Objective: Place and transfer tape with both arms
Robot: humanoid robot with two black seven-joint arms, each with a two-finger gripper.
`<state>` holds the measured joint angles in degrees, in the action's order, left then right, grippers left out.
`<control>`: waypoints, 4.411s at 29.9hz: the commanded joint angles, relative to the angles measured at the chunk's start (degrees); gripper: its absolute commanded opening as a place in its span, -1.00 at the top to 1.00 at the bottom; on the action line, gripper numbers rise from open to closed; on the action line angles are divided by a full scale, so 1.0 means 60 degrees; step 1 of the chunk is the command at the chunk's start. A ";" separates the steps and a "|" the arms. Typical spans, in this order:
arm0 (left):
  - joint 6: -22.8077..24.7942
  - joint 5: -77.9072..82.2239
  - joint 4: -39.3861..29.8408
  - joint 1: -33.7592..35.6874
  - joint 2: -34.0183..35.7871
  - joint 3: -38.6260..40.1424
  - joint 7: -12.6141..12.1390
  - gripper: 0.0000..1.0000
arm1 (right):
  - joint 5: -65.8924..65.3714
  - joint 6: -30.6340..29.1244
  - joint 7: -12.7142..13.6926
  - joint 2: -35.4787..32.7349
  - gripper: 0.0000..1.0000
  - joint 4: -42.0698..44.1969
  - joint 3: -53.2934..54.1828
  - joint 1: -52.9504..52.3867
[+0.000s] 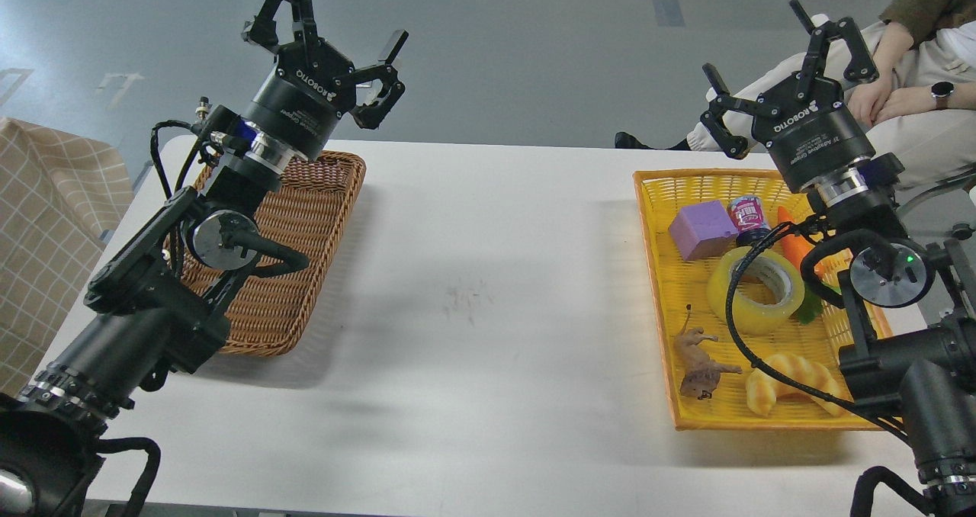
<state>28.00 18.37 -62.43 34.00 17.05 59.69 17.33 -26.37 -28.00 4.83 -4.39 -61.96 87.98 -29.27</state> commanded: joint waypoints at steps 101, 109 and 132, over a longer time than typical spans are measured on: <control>0.0000 0.0059 -0.0141 0.0296 0.0132 -0.0061 0.0026 -0.96 | -1.2831 0.0000 0.0293 -0.6548 -1.00 -0.3619 -0.3047 0.1420; 0.0000 0.0073 -0.0141 0.0267 0.0336 -0.0061 0.0055 -0.96 | -1.3622 0.0000 0.0308 -0.6563 -0.98 -0.3605 -0.3281 0.2109; 0.0000 0.0073 -0.0171 0.0267 0.0366 -0.0061 0.0011 -0.96 | -1.4004 0.0000 0.0382 -0.5435 -0.98 -0.2171 -0.4320 0.1320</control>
<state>28.00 18.81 -63.46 35.62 19.25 59.33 17.40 -110.47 -27.99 7.65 -37.88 -77.63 63.41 -19.62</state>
